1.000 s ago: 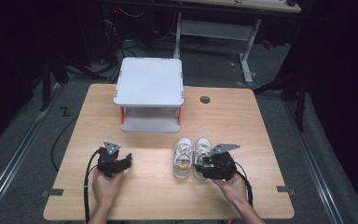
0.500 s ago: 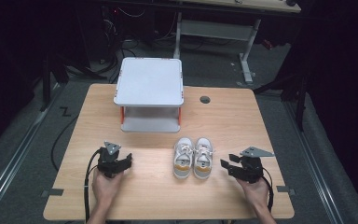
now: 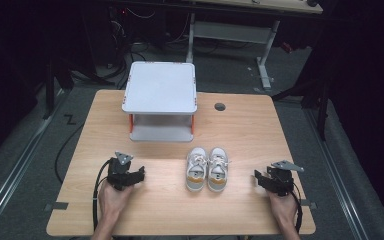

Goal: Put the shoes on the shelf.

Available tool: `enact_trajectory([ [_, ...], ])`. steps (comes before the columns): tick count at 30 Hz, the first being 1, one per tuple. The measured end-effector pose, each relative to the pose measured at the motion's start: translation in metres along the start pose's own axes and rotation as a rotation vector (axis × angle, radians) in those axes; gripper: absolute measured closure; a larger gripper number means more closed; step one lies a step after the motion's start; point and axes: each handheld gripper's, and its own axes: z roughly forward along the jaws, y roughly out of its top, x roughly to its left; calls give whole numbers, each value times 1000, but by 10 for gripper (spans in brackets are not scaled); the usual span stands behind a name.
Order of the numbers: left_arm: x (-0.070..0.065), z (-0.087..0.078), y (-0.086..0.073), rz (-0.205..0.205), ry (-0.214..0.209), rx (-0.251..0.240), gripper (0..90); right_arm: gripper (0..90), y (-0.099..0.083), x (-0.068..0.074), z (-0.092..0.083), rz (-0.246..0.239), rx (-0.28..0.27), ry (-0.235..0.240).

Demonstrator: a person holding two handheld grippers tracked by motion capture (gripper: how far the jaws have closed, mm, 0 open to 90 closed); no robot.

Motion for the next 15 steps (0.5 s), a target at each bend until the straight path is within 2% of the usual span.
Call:
enact_trajectory([
  [2, -4, -2, 2, 8, -24, 16, 307, 432, -3, -1, 3, -8, 1, -13],
  [6, -15, -10, 6, -7, -95, -4, 319, 427, -3, 0, 3, -13, -2, -23],
  [10, -32, -19, 11, 13, -135, -26, 319, 416, -3, 0, 4, -14, 1, -20],
  [11, -42, -24, 14, 24, -156, -34, 319, 415, -3, 0, 4, -14, 1, -20],
  [15, -63, -35, 21, 49, -217, -57, 316, 412, -3, 0, 4, -12, 2, -19],
])
